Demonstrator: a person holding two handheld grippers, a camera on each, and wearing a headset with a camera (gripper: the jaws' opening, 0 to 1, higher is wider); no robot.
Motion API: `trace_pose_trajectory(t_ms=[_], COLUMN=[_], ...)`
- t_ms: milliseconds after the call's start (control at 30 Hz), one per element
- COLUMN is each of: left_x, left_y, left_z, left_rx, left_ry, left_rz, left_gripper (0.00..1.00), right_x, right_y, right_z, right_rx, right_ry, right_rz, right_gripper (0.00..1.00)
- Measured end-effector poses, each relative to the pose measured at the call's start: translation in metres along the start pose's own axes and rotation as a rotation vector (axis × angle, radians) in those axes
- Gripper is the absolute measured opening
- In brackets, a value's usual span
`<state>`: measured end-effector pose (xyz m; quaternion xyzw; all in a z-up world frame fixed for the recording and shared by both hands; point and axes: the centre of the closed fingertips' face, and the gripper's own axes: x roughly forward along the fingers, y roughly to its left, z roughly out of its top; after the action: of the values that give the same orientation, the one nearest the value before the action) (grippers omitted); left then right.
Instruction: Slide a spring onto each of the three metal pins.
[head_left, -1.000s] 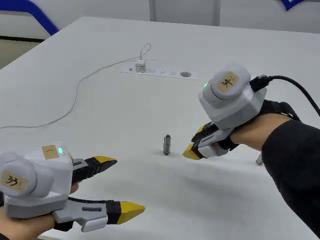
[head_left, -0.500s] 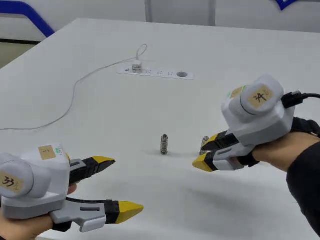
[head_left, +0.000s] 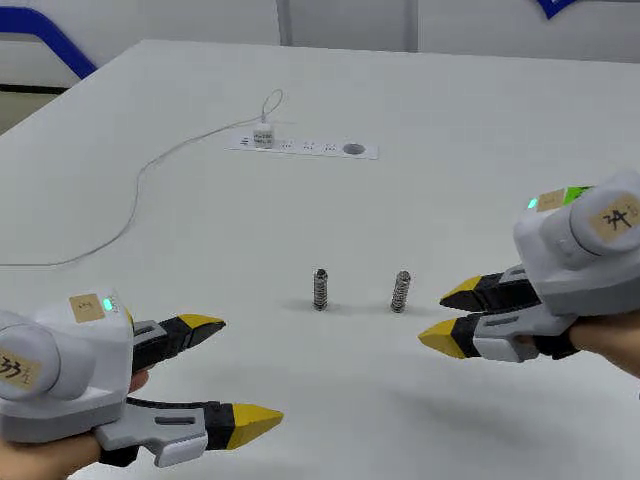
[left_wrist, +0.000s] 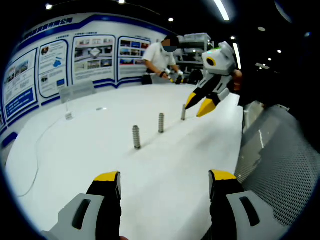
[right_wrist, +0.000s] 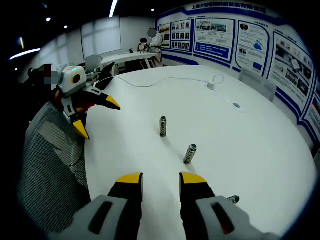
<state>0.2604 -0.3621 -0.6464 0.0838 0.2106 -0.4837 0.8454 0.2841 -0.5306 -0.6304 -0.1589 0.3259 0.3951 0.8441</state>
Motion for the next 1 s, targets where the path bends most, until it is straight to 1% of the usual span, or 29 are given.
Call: trace_pose_trajectory(t_ms=[300, 533, 667, 767, 1000], left_x=[0.001, 0.001, 0.001, 0.002, 0.002], left_y=[0.0, 0.001, 0.001, 0.001, 0.002], left_z=[0.0, 0.0, 0.001, 0.0, -0.001], left_rx=[0.002, 0.005, 0.006, 0.005, 0.001], left_ry=[0.003, 0.006, 0.007, 0.009, 0.011], left_rz=[-0.005, -0.005, -0.004, -0.004, -0.001], left_gripper=[0.73, 0.74, 0.74, 0.74, 0.74], right_x=[-0.021, -0.039, -0.047, -0.051, -0.057], right_y=[-0.015, -0.033, -0.043, -0.045, -0.052], right_z=[-0.023, -0.033, -0.039, -0.045, -0.053], right_rx=[0.061, 0.081, 0.09, 0.099, 0.057], right_ry=[-0.018, -0.049, -0.072, -0.081, -0.143], right_rz=[-0.055, -0.105, -0.13, -0.137, -0.152], right_gripper=[0.32, 0.36, 0.4, 0.42, 0.47])
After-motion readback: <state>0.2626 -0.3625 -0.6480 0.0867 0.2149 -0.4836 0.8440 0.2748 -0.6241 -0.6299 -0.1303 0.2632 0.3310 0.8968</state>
